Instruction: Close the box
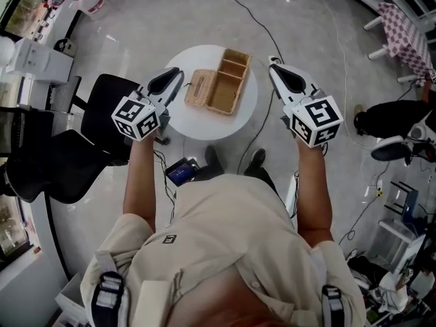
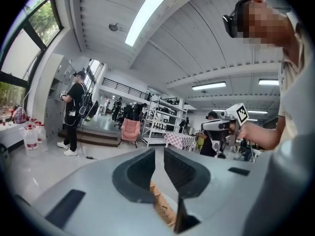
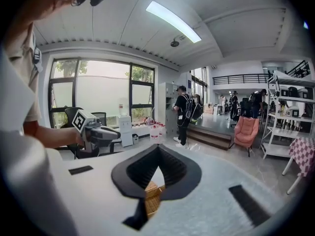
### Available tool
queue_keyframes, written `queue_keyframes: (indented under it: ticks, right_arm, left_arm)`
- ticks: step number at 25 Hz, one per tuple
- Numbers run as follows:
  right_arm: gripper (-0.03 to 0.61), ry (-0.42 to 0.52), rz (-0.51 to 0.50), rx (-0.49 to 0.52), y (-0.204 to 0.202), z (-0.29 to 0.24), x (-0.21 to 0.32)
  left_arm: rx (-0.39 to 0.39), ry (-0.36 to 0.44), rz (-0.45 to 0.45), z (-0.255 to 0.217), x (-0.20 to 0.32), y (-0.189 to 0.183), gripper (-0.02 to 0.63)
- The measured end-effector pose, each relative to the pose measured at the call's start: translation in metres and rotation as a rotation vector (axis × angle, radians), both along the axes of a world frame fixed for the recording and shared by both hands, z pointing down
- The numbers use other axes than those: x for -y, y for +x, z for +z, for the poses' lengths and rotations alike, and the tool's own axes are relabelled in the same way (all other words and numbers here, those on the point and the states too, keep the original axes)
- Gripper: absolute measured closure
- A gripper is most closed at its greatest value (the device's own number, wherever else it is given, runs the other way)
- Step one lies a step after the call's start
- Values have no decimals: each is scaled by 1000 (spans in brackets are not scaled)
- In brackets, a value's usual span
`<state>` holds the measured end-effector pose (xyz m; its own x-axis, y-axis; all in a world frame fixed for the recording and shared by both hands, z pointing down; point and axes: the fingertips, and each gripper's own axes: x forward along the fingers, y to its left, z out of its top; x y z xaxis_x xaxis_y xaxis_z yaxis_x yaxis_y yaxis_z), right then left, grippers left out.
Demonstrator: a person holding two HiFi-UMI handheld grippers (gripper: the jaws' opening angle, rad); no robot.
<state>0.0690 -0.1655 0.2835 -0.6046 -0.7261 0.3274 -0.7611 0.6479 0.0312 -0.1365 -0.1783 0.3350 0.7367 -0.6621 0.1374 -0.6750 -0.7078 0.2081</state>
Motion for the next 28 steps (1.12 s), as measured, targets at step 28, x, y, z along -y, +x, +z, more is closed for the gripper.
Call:
queue_keyframes:
  ticks: [28]
  right_arm:
    - [584, -227, -119, -48, -8, 143, 48]
  left_arm:
    - [-112, -476, -244, 248, 27, -31, 560]
